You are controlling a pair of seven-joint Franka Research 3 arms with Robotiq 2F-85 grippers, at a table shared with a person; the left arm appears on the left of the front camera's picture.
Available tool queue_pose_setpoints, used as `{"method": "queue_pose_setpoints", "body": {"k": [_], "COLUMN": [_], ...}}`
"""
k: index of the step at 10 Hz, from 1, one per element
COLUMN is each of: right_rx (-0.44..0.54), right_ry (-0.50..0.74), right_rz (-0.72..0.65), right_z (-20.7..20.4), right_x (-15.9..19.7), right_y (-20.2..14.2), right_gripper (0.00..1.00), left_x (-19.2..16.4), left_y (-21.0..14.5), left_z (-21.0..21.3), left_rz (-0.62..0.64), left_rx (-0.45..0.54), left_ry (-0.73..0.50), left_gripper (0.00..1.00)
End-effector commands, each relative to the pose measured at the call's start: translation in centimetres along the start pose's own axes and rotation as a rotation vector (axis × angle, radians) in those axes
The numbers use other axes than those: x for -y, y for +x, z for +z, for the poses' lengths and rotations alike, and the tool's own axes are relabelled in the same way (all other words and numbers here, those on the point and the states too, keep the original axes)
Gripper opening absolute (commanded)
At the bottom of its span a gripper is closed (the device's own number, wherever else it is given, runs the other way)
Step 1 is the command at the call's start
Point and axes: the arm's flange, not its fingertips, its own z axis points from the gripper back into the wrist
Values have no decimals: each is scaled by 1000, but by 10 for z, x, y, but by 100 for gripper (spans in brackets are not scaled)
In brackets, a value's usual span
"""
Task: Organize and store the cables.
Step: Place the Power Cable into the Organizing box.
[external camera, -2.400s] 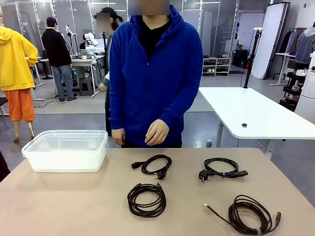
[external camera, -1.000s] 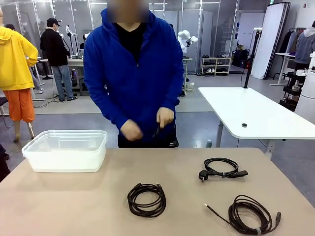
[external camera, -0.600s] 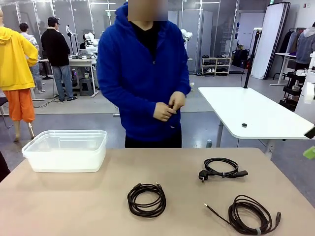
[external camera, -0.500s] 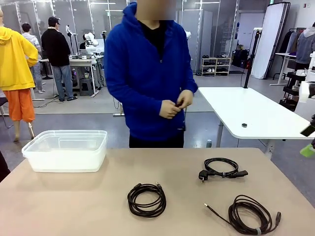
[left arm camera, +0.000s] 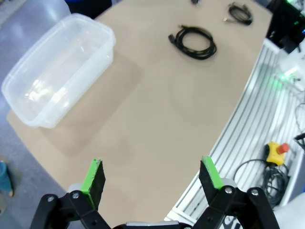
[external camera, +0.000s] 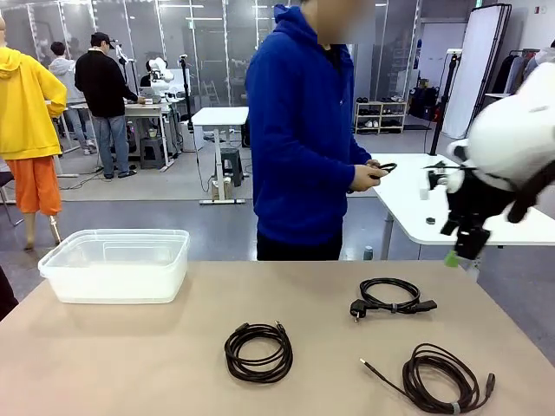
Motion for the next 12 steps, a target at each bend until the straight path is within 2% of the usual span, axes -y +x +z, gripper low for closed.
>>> {"method": "queue_pose_setpoints", "body": {"k": [1,3,5,12], "right_rx": [-4,-13,-26,-42], "right_ry": [4,27,41,54], "right_rz": [15,23,16,13], "right_z": [-15,-54,-74,-74], "right_x": [20,23,22,18], "right_y": [12,24,27,29], "right_gripper": [100,100,100,100], "left_x": [0,0,0,0], "left_y": [1,1,1,1], "left_z": [-1,-1,-1,-1], "left_rz": [-19,-19,-19,-19], "left_rx": [9,9,9,9], "left_ry": [-11,-11,-11,-11], "left_gripper": [100,100,100,100]}}
